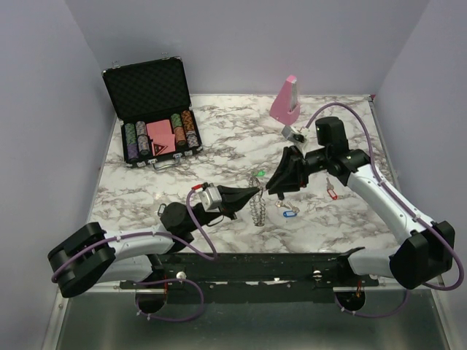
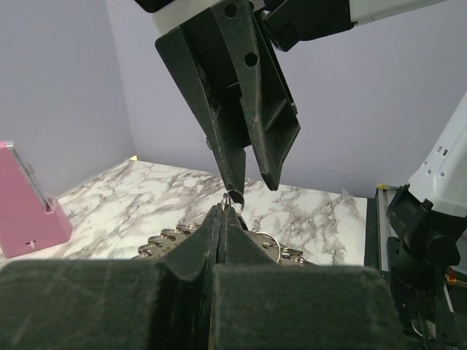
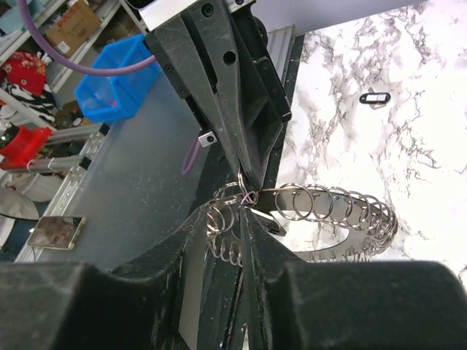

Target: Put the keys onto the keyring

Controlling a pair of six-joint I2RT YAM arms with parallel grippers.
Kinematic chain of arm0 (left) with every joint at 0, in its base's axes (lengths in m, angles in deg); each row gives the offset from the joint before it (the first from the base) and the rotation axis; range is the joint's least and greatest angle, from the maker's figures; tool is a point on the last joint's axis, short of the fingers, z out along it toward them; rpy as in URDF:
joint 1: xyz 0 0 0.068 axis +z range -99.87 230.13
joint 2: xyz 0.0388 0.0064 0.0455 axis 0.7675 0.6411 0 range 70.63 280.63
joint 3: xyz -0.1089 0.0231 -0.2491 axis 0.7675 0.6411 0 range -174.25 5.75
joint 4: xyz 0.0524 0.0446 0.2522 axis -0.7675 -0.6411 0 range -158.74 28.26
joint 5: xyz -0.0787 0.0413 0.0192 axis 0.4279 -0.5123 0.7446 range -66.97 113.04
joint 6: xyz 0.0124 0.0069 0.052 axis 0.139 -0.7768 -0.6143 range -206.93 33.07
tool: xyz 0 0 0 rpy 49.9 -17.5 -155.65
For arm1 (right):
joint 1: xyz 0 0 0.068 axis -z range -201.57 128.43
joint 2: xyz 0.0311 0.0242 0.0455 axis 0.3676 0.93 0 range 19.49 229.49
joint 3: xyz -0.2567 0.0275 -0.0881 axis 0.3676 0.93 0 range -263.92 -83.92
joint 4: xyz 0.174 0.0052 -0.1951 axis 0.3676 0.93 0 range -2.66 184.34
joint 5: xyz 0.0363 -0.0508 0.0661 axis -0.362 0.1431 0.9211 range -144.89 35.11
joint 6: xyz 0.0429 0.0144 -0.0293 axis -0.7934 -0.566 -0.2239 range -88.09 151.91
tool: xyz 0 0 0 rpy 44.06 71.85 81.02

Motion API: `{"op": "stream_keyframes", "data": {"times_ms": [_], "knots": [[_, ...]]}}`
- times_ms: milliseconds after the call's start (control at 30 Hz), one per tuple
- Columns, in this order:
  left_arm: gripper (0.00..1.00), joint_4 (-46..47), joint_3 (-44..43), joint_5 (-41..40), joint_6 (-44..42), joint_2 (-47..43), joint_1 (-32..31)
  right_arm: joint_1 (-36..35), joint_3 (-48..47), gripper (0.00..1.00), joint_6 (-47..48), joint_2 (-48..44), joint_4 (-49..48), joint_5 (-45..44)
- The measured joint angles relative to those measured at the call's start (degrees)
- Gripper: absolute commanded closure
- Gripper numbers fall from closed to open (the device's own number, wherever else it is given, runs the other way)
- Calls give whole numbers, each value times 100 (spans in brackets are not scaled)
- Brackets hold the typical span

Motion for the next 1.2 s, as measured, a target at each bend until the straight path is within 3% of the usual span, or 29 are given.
{"op": "stream_keyframes", "data": {"times_ms": [667,933,1200], "knots": [[100,-48,-20,302,258,15,26,0,-463,59,675,164,680,-72],[100,-52,-72,345,317,52,26,-92,-463,74,782,166,739,-142],[100,-66,-96,343,321,72,26,-181,-433,75,962,166,820,-310]]}}
